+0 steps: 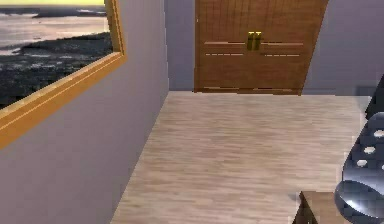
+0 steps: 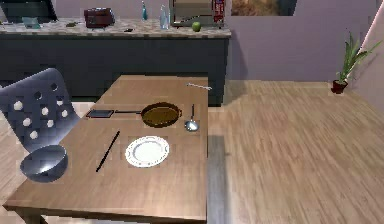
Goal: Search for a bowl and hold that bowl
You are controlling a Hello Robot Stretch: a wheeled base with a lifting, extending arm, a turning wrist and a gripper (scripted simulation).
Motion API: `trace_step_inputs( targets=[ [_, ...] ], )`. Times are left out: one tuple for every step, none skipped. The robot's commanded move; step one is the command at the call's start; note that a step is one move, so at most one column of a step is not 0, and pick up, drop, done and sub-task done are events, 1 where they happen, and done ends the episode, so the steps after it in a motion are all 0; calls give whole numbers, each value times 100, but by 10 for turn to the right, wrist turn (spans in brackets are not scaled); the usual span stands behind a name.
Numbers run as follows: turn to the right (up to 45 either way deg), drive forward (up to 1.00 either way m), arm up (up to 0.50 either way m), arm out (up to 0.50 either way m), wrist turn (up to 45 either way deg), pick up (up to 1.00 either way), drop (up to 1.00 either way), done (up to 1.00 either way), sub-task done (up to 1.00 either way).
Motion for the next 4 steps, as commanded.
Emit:
trace_step_inputs(
  targets=[
    [0,40,0,0,0,0,0,0,0],
    [-120,0,0,0,0,0,0,0,0],
    [0,0,50,0,0,0,0,0,0],
    [0,0,36,0,0,0,0,0,0]
  ],
)
